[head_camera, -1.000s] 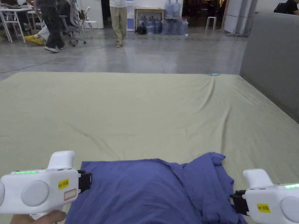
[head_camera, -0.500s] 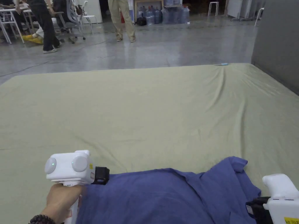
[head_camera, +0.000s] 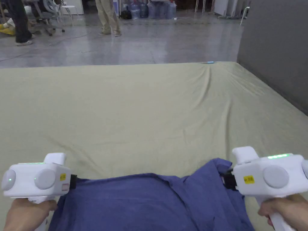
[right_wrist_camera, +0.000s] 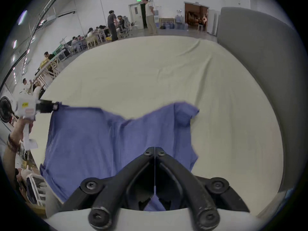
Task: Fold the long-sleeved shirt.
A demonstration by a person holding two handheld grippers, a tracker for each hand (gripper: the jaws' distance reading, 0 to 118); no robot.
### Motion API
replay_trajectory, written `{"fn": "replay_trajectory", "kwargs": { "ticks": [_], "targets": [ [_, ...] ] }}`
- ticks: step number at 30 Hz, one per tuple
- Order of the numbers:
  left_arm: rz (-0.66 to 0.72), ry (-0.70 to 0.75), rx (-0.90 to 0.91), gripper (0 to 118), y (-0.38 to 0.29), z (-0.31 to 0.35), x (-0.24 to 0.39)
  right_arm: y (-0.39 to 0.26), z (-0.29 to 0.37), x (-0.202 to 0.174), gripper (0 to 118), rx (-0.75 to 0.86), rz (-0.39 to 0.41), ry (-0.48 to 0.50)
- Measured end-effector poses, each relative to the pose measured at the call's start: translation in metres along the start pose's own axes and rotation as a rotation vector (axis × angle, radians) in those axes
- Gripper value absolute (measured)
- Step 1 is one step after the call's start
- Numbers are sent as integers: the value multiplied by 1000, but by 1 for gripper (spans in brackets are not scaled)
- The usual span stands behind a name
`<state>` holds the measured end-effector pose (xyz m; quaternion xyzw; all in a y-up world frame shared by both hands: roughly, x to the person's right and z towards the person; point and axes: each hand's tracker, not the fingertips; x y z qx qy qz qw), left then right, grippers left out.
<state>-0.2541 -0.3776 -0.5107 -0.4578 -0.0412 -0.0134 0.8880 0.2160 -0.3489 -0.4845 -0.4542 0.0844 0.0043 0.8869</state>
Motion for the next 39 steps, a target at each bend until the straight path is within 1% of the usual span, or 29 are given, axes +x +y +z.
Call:
{"fn": "replay_trajectory", "kwargs": {
  "ticks": [2,4,5,6,7,8,9,12,14,15,16,17,18,19,21,22,23,24,26,28,31,35,39],
  "targets": [
    [-8,1,11,0,3,8,0,32,-17,10,0,-6,-24,-4],
    [-19,3,16,0,2,12,2,61,-38,20,0,-28,-74,-38],
    [-16,3,17,0,3,14,1,73,-47,24,11,-39,-76,-45],
    [-8,-4,17,0,2,15,1,84,-58,29,43,-53,-92,-48],
    [3,-10,17,0,2,15,1,92,-68,34,79,-69,-109,-45],
    [10,-14,17,0,2,15,1,98,-79,37,98,-100,-124,-39],
    [13,-16,17,0,3,14,1,101,-91,39,96,-143,-125,-44],
    [17,-14,17,0,2,10,3,105,-115,39,96,-196,-113,-114],
    [17,-25,7,0,4,6,4,101,-130,39,96,-221,-103,-122],
    [12,-39,2,0,3,7,7,98,-136,40,92,-232,-109,-123],
    [3,-42,-3,0,3,5,10,95,-142,40,84,-253,-120,-134],
    [-4,-38,-6,0,3,4,12,90,-147,41,71,-273,-137,-129],
    [-9,-35,-7,0,3,3,14,86,-152,42,66,-303,-159,-138],
    [-12,-33,-8,0,2,3,15,82,-157,42,58,-327,-161,-140],
    [-10,-34,-8,0,2,2,16,78,-154,37,54,-283,-116,-147],
    [-1,-36,-7,0,3,2,16,80,-153,34,43,-293,-115,-159],
    [4,-37,-7,0,3,1,16,81,-150,32,7,-292,-102,-166],
    [2,-39,-9,0,3,0,17,81,-147,31,7,-287,-102,-146],
    [-13,-32,-8,0,2,1,20,79,-144,29,7,-272,-85,-161],
    [-9,-29,2,0,1,7,19,77,-132,30,7,-253,-85,-149],
    [13,-58,36,0,-1,30,14,76,-92,28,7,-159,-74,-112],
    [-1,-70,98,0,-12,76,8,64,-24,24,7,-42,-64,-46],
    [-4,-102,144,0,-41,128,2,34,47,16,7,58,-18,17]
  ]
}}
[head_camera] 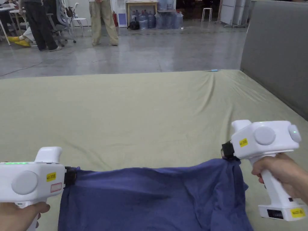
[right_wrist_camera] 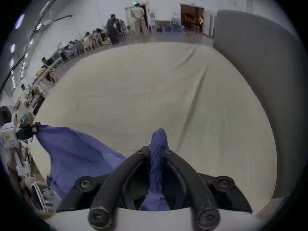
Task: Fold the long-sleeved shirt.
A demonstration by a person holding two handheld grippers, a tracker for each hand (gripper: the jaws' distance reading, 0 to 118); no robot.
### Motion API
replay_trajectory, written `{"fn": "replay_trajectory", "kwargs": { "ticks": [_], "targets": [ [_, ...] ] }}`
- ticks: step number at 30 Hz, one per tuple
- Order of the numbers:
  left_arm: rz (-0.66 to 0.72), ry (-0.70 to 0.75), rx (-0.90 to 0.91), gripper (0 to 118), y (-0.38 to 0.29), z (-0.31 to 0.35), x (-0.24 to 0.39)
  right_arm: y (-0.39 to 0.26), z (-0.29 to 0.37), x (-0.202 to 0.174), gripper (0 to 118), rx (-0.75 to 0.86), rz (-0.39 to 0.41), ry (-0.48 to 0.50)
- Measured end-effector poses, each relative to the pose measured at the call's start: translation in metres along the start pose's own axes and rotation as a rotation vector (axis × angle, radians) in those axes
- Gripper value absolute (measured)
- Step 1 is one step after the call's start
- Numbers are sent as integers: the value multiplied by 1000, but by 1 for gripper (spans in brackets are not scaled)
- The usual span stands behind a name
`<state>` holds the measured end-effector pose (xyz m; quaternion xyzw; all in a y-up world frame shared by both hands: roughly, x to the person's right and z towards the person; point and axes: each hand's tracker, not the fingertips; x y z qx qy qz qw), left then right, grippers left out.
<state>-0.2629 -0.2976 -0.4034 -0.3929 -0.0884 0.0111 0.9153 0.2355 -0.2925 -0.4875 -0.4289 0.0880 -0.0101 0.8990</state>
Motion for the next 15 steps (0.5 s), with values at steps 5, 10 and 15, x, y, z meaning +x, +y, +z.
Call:
{"fn": "replay_trajectory", "kwargs": {
  "ticks": [5,10,15],
  "targets": [
    [28,-47,-3,0,-47,57,-2,-54,66,-8,7,35,46,32],
    [20,-59,-74,0,-105,89,2,-132,104,-19,7,13,74,64],
    [-10,-75,-243,0,-156,80,12,-191,86,-14,7,-171,151,62]
  ]
}}
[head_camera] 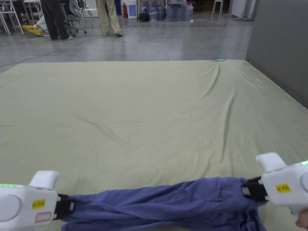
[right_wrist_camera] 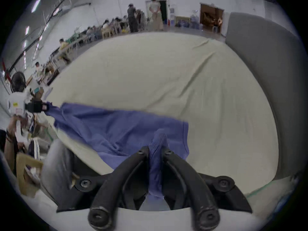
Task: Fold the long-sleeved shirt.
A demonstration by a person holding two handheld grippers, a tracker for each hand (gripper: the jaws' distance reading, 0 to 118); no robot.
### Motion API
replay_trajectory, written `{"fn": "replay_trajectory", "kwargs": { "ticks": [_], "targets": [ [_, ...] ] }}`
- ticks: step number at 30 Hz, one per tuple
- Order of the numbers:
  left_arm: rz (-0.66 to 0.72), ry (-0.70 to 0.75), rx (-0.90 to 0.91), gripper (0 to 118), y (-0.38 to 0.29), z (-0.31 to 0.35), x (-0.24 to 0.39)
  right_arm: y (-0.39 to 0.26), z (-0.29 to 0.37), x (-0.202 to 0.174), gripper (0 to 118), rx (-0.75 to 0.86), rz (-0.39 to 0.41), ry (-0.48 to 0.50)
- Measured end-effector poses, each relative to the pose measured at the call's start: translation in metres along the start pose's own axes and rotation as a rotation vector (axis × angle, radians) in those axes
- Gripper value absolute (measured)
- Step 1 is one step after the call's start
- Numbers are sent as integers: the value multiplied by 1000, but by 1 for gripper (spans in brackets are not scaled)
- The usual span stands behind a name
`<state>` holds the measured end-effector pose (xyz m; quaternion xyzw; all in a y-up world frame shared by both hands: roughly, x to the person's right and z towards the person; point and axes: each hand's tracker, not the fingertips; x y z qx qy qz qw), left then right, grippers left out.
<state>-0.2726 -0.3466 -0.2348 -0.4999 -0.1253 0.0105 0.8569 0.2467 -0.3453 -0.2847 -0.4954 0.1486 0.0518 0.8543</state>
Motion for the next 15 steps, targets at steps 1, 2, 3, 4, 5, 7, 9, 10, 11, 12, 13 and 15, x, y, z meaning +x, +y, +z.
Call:
{"fn": "replay_trajectory", "kwargs": {
  "ticks": [1,2,3,4,5,7,9,10,11,12,13,15],
  "targets": [
    [-11,11,-33,0,-3,-8,1,-6,-9,0,7,-32,15,2],
    [-36,23,-72,0,-8,-16,3,-11,-20,0,7,-84,39,8],
    [-39,19,-92,0,-11,-24,4,-13,-31,0,7,-124,55,-1],
    [-36,3,-123,0,-13,-31,4,-16,-40,-1,7,-160,82,-3],
    [-31,5,-134,0,-12,-37,3,-18,-48,-3,7,-172,99,-15],
    [-37,13,-149,0,-14,-47,4,-21,-60,-3,7,-229,124,-25],
    [-41,14,-169,0,-15,-51,5,-20,-65,-2,7,-213,122,-29],
    [-38,5,-177,0,-16,-54,4,-17,-65,-1,7,-212,117,-29],
    [-36,2,-181,0,-16,-56,4,-17,-62,1,10,-214,107,-26],
    [-37,-1,-183,0,-15,-58,4,-16,-62,1,19,-220,107,-24],
    [-32,-3,-182,9,-14,-53,4,-15,-60,0,33,-218,115,-30],
    [-10,-5,-159,91,-8,-43,3,-13,-45,-2,80,-166,159,-83]
  ]
}}
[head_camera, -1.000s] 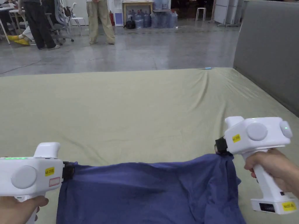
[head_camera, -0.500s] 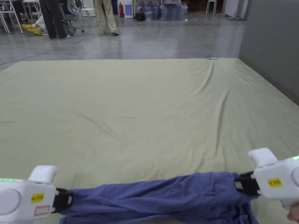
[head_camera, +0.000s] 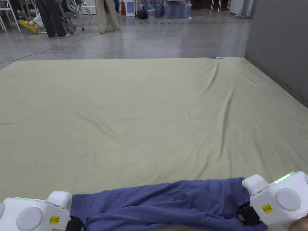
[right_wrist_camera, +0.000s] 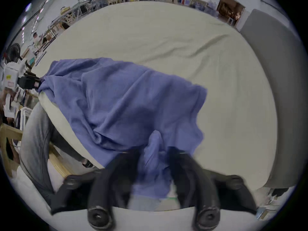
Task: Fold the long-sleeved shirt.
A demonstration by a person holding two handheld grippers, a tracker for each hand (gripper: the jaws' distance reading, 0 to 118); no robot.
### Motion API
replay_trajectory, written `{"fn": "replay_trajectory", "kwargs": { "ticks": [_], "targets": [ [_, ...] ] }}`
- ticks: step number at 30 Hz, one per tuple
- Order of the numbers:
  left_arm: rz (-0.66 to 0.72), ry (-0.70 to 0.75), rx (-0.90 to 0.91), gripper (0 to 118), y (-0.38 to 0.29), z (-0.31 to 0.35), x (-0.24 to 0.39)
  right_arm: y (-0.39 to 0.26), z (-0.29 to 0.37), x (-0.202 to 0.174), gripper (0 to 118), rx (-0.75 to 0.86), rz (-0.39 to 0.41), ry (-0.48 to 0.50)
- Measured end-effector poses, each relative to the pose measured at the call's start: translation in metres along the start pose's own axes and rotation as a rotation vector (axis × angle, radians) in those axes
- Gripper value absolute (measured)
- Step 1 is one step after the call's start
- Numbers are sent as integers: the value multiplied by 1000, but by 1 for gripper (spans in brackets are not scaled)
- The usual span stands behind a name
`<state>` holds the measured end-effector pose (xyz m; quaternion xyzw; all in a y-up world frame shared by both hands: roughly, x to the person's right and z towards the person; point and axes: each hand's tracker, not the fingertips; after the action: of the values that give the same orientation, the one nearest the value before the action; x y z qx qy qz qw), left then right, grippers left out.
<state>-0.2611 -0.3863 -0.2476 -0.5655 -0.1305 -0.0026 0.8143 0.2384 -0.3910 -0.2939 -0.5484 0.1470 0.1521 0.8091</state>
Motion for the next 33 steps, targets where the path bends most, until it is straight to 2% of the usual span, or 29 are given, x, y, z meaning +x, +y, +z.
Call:
{"fn": "replay_trajectory", "kwargs": {
  "ticks": [3,7,8,9,10,11,12,13,15,20,23,24,25,26,27,28,30,33],
  "targets": [
    [20,-44,121,117,6,34,0,7,39,5,86,114,-41,-38],
    [58,-35,277,116,23,80,8,22,95,-8,86,388,-141,-61],
    [64,-28,324,111,24,88,13,24,105,-13,85,455,-167,-63],
    [52,-22,385,100,24,96,19,27,113,-21,84,500,-178,-59],
    [24,-12,431,76,24,99,24,30,118,-29,76,533,-185,-67],
    [-7,20,488,39,23,102,32,33,123,-38,53,581,-189,-81],
    [-29,77,534,16,21,103,39,35,124,-45,25,625,-187,-105],
    [-47,132,576,0,20,102,46,39,125,-52,0,653,-177,-116],
    [-55,154,604,0,23,92,41,45,125,-63,0,673,-184,-148],
    [11,59,551,0,28,81,34,59,117,-71,0,663,-172,-140],
    [98,-89,469,0,37,68,1,59,116,-71,0,663,-185,-102],
    [169,-158,416,9,40,62,-13,58,115,-70,0,657,-179,-89],
    [234,-210,367,38,42,54,-27,58,114,-70,0,656,-177,-87],
    [276,-261,322,91,42,43,-42,58,113,-71,0,652,-172,-83],
    [304,-298,268,112,42,29,-55,58,110,-72,0,641,-171,-73],
    [310,-300,213,115,41,16,-64,56,108,-70,0,625,-183,-48],
    [355,-297,173,114,33,-3,-77,56,103,-71,0,600,-214,21],
    [408,-338,135,114,22,-31,-93,54,96,-76,0,606,-199,-15]
  ]
}}
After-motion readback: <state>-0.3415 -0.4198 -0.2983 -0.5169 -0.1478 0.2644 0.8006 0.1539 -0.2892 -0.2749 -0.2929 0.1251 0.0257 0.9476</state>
